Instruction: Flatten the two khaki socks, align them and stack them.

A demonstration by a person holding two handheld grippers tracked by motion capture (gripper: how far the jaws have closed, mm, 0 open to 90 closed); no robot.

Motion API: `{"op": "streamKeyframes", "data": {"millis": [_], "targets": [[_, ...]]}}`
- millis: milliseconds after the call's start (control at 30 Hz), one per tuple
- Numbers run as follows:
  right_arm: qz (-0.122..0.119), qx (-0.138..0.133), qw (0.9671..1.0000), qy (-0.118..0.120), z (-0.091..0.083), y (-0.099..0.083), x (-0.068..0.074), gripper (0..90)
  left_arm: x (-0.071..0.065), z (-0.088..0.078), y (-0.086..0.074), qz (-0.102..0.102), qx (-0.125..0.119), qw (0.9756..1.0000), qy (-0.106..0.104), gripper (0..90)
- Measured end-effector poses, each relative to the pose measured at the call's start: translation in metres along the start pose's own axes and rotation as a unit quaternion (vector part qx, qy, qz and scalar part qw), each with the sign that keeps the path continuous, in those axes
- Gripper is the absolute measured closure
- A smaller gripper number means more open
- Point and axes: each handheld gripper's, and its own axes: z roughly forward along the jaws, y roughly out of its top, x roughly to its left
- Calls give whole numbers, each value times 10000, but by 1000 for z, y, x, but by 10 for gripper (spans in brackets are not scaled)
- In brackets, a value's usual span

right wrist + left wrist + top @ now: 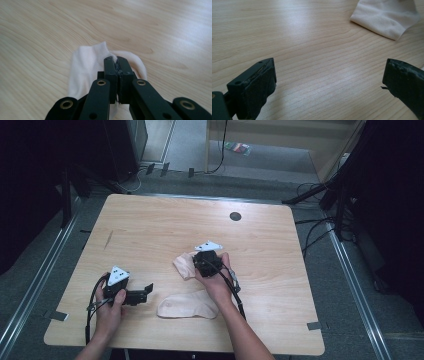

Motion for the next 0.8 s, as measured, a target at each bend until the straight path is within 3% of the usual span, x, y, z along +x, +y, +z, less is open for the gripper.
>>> {"op": "streamKeyframes", "data": {"millis": [233, 267, 333, 400, 433, 467, 500, 567, 633, 667, 700, 767, 800], "targets": [[-71, -485, 9977, 471, -25, 31, 27, 892, 1, 0, 0, 9, -31, 10000, -24, 0], [-65, -655, 9957, 649, -33, 42, 36, 892, 1, 0, 0, -19, -66, 10000, -51, 0], [-94, -757, 9946, 699, -39, 48, 41, 892, 1, -1, 0, -27, -89, 9999, -72, 2], [-147, -1092, 9899, 891, -56, 62, 52, 892, 1, -1, -1, -96, -161, 9998, -36, 64], [-147, -1092, 9899, 891, -56, 62, 52, 892, 2, -2, -1, -118, -180, 9998, -32, 64], [-121, -1313, 9864, 978, -68, 68, 55, 891, 4, -3, -1, -211, -228, 9995, -75, 71], [-121, -1313, 9864, 978, -68, 68, 55, 891, 4, -3, -1, -211, -228, 9995, -75, 71], [172, -1357, 9846, 1092, -72, 69, 50, 891, 6, -4, -1, -279, -266, 9992, -104, 71], [326, -1270, 9862, 1012, -70, 64, 42, 890, 7, -5, -2, -289, -288, 9991, -129, 71], [502, -1068, 9893, 859, -60, 50, 29, 890, 7, -5, -2, -286, -308, 9990, -162, 72], [502, -1068, 9893, 859, -60, 50, 29, 890, 7, -5, -2, -286, -308, 9990, -162, 73], [816, -761, 9908, 762, -47, 30, 12, 890, 7, -5, -2, -261, -306, 9990, -180, 75], [1139, -471, 9906, 593, -33, 8, -8, 890, 6, -5, -2, -266, -300, 9990, -184, 119]]}}
